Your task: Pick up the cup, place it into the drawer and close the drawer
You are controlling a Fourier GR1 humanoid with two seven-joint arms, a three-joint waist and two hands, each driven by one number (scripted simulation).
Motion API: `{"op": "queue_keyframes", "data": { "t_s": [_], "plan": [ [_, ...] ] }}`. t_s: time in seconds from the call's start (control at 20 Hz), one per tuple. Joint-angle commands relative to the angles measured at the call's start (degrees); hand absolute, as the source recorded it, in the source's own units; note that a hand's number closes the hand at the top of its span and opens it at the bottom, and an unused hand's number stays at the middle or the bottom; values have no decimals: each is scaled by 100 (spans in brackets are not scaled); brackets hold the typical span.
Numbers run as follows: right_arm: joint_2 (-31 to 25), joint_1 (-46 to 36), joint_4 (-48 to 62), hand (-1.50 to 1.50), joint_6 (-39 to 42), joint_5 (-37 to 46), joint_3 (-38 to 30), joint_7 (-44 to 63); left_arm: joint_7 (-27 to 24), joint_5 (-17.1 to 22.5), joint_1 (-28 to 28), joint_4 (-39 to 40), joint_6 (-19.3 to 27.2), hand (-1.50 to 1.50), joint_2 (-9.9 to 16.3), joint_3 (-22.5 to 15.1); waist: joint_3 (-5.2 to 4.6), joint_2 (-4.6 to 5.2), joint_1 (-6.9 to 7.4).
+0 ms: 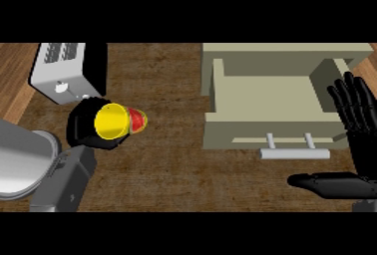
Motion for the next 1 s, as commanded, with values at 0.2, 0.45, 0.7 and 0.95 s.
{"op": "queue_keyframes", "data": {
  "t_s": [0.2,0.45,0.7,0.95],
  "plan": [
    [-129,119,-179,-150,82,-180,-233,118,908,-38,-248,-1885,525,150,-414,-578,6,-28,57],
    [-13,234,-121,-150,71,-2,-50,-5,1930,-97,-949,-2536,1428,150,-935,-1011,4,-14,11],
    [-30,247,-80,-150,131,-80,-133,-94,2883,-182,-1505,-2918,1828,150,-949,-1345,2,9,-32],
    [55,142,342,-150,110,131,-50,-512,3816,12,-2312,-2956,2690,150,-955,-1941,5,16,-53]
  ]
}}
